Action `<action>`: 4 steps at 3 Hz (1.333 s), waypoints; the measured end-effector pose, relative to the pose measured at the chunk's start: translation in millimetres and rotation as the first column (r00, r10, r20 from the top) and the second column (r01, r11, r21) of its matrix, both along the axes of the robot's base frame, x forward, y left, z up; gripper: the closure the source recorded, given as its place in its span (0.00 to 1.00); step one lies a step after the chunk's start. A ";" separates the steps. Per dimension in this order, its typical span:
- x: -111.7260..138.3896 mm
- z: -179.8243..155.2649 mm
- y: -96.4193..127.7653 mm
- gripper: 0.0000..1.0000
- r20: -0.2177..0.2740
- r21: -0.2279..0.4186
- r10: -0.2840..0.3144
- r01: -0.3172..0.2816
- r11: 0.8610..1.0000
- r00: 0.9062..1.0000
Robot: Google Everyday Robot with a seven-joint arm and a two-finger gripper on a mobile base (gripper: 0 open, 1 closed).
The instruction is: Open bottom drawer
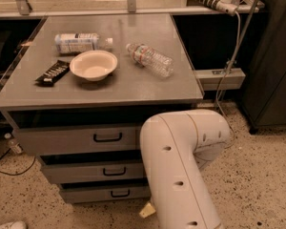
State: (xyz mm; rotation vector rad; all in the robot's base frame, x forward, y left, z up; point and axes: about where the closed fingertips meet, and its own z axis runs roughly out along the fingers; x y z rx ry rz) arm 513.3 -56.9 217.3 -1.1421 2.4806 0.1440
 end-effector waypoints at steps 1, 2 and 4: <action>-0.1 -1.2 2.4 0.00 -0.004 0.005 0.006 -0.006 1.000 1.000; 4.9 -3.4 10.1 0.00 0.017 0.016 0.024 -0.024 1.000 1.000; 19.4 -9.3 30.0 0.00 0.046 0.033 0.055 -0.056 0.998 0.997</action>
Offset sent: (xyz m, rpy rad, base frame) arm 0.0124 0.0190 -0.0051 0.0306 -0.0462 0.0456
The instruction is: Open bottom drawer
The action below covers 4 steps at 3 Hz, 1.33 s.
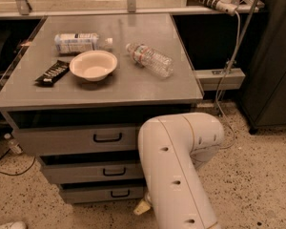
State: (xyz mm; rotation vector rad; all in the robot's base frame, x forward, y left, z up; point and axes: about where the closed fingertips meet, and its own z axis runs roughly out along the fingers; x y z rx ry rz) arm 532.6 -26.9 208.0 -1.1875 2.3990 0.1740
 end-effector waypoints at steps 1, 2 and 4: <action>7.3 -3.4 7.4 0.00 0.010 0.006 0.020 -0.021 1.000 1.000; 18.3 -6.2 13.8 0.00 0.024 0.008 0.052 -0.052 0.999 0.998; 19.1 -33.6 26.2 0.00 -0.010 0.002 0.095 -0.095 0.995 0.995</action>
Offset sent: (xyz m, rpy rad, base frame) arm 0.0332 0.0200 -0.0079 0.0121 -0.0439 0.0876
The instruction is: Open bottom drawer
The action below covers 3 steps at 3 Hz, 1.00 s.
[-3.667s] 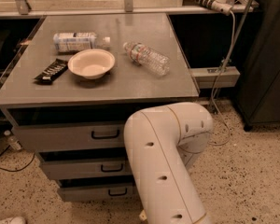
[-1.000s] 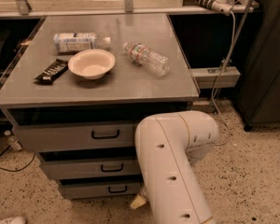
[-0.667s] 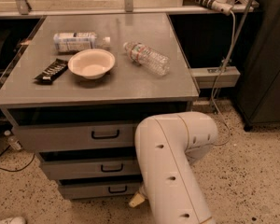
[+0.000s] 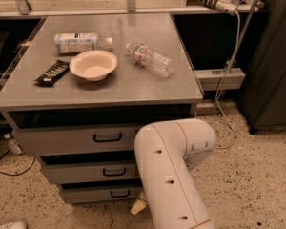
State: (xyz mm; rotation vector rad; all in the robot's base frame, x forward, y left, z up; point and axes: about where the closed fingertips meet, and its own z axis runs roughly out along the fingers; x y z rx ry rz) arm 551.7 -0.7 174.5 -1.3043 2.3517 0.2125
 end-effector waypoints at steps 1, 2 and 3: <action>-4.2 -8.7 2.6 0.00 -0.019 -0.008 0.010 -0.010 1.000 1.000; -9.3 -9.3 1.1 0.00 -0.033 -0.016 0.013 -0.014 1.000 0.999; -17.2 -8.1 -2.4 0.00 -0.052 -0.022 0.011 -0.012 1.000 0.999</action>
Offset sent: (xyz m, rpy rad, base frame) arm -0.0511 -0.0092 -0.0480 -0.0807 0.1386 0.0453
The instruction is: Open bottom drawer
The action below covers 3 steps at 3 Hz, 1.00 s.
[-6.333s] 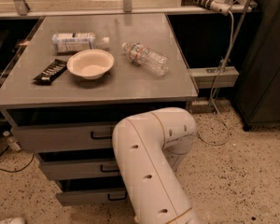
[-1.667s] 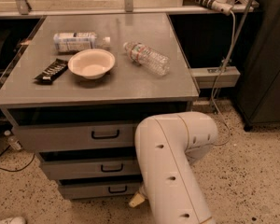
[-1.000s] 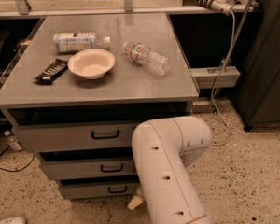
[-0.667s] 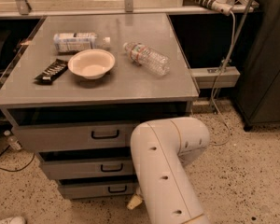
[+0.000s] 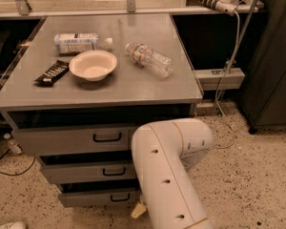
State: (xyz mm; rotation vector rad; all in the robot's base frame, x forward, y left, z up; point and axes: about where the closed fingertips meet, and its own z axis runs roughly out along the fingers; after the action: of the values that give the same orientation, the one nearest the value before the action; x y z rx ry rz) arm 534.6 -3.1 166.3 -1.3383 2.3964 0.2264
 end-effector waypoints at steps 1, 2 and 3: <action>0.0 1.9 0.0 0.00 0.000 0.000 0.000 0.000 1.000 1.000; -16.4 3.2 -8.9 0.00 -0.029 -0.011 -0.013 0.013 1.000 0.999; -16.4 3.2 -8.9 0.00 -0.029 -0.011 -0.013 0.013 1.000 0.999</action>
Offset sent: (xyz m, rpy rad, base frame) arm -0.1739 -0.0896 -0.0124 -0.1128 0.2855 -0.1304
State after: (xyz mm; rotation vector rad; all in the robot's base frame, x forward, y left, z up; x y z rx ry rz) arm 518.2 -12.0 169.5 -1.3329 2.4330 0.2307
